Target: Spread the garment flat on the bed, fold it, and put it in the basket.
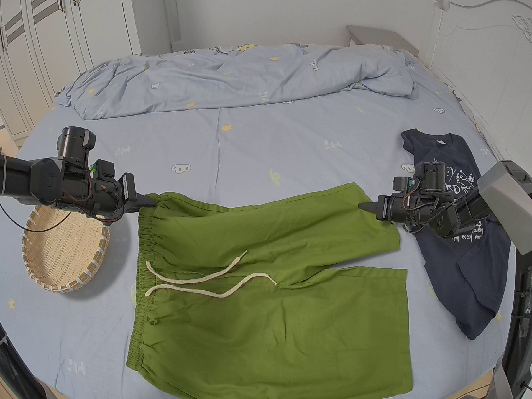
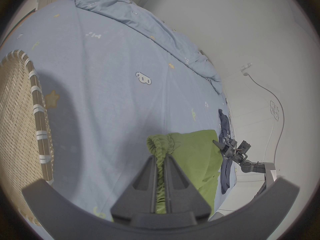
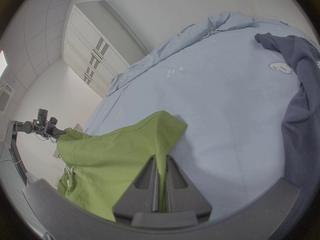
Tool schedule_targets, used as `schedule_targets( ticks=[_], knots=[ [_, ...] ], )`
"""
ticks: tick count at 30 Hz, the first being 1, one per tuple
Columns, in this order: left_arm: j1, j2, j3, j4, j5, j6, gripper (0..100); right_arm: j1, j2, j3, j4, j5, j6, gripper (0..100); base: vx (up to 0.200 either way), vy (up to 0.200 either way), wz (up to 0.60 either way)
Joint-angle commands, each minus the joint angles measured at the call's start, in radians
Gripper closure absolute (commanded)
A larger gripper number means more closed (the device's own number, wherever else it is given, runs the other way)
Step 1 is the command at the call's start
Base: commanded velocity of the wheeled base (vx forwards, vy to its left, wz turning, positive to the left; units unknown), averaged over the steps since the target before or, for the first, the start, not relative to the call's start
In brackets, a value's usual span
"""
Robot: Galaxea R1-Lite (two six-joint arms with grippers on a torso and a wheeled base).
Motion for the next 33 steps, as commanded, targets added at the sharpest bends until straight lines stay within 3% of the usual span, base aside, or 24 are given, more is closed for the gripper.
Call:
schedule_targets(
  ticks=[1,9,15,21,26,27,33],
  knots=[
    [0.002,0.000,0.000,0.000,0.000,-0.001,100,-0.005,-0.001,0.001,-0.004,-0.001,0.002,100,0.000,0.000,0.00],
    [0.007,-0.015,0.000,0.000,0.000,-0.001,100,-0.014,-0.119,0.052,-0.025,-0.007,0.031,100,0.000,0.000,0.00],
    [0.007,-0.052,0.015,0.000,0.000,0.001,100,0.002,-0.335,0.157,-0.051,-0.047,0.071,100,0.000,0.000,0.00],
    [0.013,-0.058,0.015,-0.001,-0.001,0.001,100,0.081,-0.579,0.312,-0.053,-0.047,0.056,100,0.000,0.000,0.00],
    [0.014,-0.056,0.015,-0.001,-0.001,0.001,100,0.122,-0.651,0.365,-0.048,-0.045,0.044,100,0.000,0.000,0.00],
    [0.014,-0.058,0.015,-0.001,-0.001,0.001,100,0.164,-0.717,0.406,-0.030,-0.045,0.027,100,0.000,0.000,0.00],
    [0.014,-0.062,0.015,-0.001,-0.001,0.001,100,0.170,-0.801,0.432,0.084,-0.047,0.002,100,0.000,0.000,0.00]
  ],
)
